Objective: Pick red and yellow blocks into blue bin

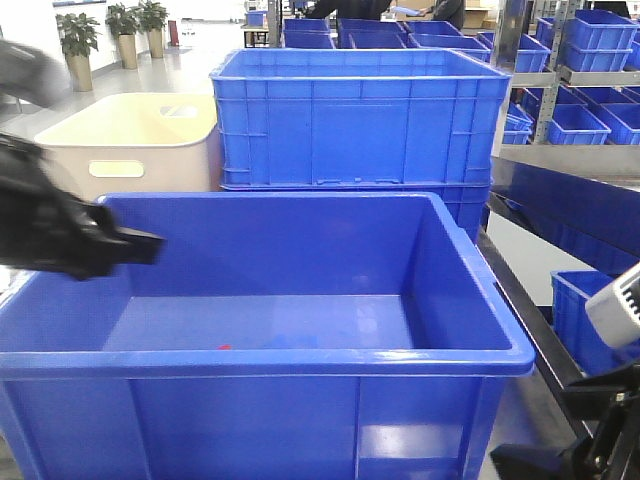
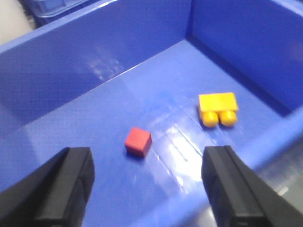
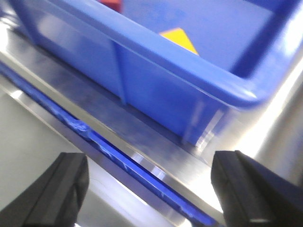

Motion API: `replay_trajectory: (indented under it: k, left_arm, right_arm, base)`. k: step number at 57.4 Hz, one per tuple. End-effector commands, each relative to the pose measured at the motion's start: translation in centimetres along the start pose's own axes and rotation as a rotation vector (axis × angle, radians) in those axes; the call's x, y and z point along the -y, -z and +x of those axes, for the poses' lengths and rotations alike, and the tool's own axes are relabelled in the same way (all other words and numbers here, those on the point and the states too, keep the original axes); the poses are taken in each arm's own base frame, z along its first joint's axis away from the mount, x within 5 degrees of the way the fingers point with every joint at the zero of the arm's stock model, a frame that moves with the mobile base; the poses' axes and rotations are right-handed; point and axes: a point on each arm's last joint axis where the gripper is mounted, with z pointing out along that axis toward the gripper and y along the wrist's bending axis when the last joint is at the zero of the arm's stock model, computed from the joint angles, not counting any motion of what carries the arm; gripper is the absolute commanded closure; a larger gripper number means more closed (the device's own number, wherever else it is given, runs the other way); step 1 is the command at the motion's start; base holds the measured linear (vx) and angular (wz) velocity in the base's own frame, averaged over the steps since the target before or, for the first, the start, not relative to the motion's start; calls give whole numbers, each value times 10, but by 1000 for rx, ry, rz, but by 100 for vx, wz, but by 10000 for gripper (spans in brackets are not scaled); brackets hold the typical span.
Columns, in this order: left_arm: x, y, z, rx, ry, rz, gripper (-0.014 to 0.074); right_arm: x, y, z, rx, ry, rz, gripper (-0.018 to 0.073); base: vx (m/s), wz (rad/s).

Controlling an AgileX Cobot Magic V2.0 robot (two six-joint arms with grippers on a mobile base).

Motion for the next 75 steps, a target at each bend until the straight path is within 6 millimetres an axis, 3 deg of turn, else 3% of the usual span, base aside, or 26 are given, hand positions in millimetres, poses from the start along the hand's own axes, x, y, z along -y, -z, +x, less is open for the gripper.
replay_trajectory:
  k: [1,5,13,21,35,45,51,75]
  left_arm:
    - [5,46,3,99,34,-39,54]
    - [9,63,19,109,56,-59,74]
    - [15,78,63,86,90,-97,94]
    - [22,84,112,51,193,-113,95]
    - [26,77,176,59,319,-186,95]
    - [28,62,195,33,326,-187,99]
    - [28,57,199,25,326,-186,144]
    - [27,55,196,52,235,-187,580]
  right_arm:
    - [6,10,-8,61,-58,88,3]
    - [11,11,-3,17,-94,137,17]
    - [16,12,7,-85,-145,204,47]
    - [17,17,13,-73,-180,243,78]
    - [13,6,55,28,-160,292,145]
    - [14,3,63,18,-165,310,192]
    - [14,3,62,21,-173,309,241]
    - [13,3,65,-17,-146,303,575]
  base:
    - [0,0]
    - [0,0]
    - [0,0]
    - [0,0]
    - [0,0]
    - [0,0]
    - [0,0]
    - [0,0]
